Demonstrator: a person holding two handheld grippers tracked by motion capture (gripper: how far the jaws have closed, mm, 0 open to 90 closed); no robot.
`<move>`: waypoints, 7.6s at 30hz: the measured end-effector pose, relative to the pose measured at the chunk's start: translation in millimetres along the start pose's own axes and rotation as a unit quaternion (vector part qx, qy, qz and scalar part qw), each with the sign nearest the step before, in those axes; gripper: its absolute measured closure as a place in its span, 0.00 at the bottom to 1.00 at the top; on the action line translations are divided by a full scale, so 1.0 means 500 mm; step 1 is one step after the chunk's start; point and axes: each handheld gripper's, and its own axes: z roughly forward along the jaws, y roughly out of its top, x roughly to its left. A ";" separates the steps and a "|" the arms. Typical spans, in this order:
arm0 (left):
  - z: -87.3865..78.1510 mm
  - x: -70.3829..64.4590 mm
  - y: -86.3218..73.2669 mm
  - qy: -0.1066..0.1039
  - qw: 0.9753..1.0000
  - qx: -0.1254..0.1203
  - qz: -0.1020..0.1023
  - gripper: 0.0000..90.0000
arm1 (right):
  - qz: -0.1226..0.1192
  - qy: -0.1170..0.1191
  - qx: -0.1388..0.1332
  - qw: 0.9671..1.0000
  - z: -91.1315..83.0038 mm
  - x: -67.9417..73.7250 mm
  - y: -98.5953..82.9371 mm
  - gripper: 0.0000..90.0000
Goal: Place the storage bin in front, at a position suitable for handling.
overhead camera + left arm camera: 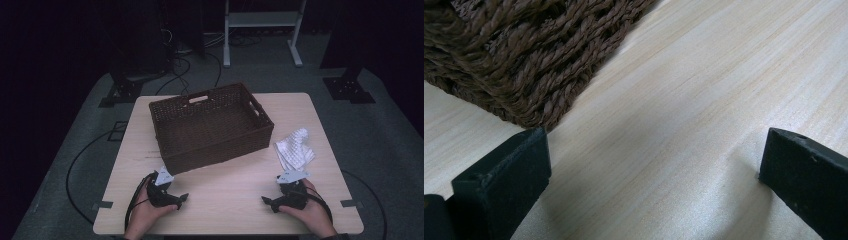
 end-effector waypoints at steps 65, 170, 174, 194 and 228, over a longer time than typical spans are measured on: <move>-0.169 0.047 0.118 -0.059 0.996 -0.057 0.028 0.47 | 0.000 0.001 0.001 1.000 0.000 0.000 0.000 0.03; 0.071 0.499 0.378 0.044 0.999 0.006 0.017 0.71 | -0.004 0.004 0.000 1.000 0.000 -0.002 0.000 0.03; 0.064 0.495 0.379 0.042 0.999 0.020 0.026 0.74 | -0.004 0.005 0.000 1.000 0.000 -0.002 0.000 0.03; 0.003 0.442 0.339 0.008 0.998 0.054 0.022 0.87 | -0.005 0.005 0.000 1.000 0.000 -0.003 0.000 0.03; -0.081 0.330 0.239 0.002 0.999 0.017 -0.035 0.92 | -0.014 0.014 0.000 1.000 0.000 -0.002 0.000 0.03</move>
